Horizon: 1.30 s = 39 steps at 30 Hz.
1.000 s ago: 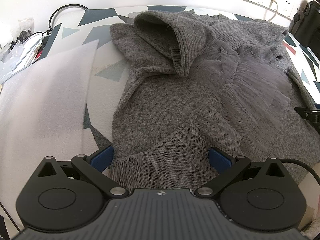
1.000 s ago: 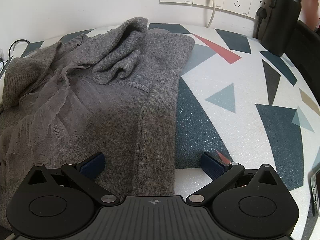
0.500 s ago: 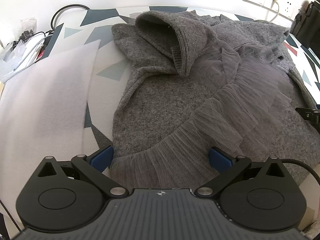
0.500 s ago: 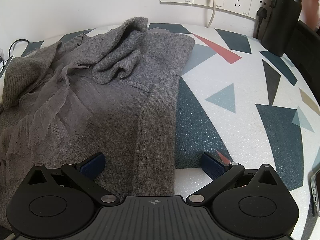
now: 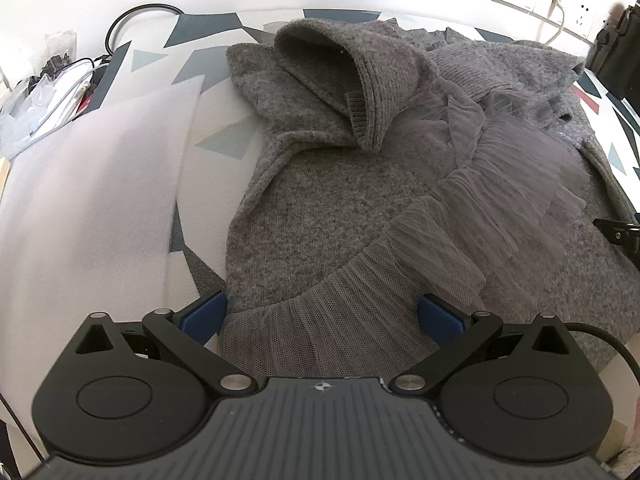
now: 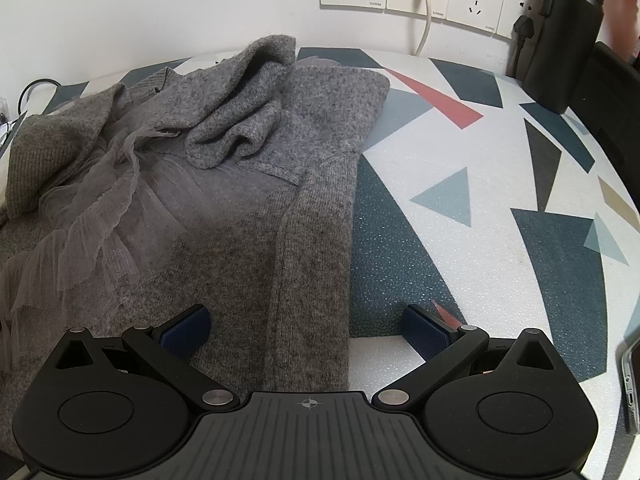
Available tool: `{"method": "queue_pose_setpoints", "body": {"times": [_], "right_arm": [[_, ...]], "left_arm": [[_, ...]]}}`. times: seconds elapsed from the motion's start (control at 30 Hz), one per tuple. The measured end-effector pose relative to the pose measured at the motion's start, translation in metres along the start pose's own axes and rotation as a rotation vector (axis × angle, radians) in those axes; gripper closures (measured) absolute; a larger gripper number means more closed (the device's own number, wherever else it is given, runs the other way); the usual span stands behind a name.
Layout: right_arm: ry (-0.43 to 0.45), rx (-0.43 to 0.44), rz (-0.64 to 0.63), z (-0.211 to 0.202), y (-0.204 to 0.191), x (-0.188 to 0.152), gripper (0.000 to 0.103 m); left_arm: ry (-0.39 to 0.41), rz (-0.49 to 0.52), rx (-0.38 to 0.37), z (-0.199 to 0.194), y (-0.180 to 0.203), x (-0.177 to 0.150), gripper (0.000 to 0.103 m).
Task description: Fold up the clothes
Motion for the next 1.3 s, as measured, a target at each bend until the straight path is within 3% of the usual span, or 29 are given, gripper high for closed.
{"method": "queue_pose_setpoints", "body": {"times": [0.47,1.3], "right_arm": [[-0.009,-0.001,0.0,0.0008,0.0,0.0017,0.001],[-0.019,-0.002,-0.004,0.0009,-0.001,0.0035,0.001]], "left_arm": [[-0.032,-0.017,0.01,0.0029,0.0008,0.0051,0.0],[0.005,-0.021,0.017,0.0024,0.0025,0.0032,0.0]]}}
Point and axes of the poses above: each gripper's, at about its wrist camera, not at the fingertips, and z roughly the way its jaws point, y to its right, x to its top, the point moved 2 cm from there along z, roughly the way its jaws point, and after that the axes turned 12 degrees about -x, right-handed, at the moved point
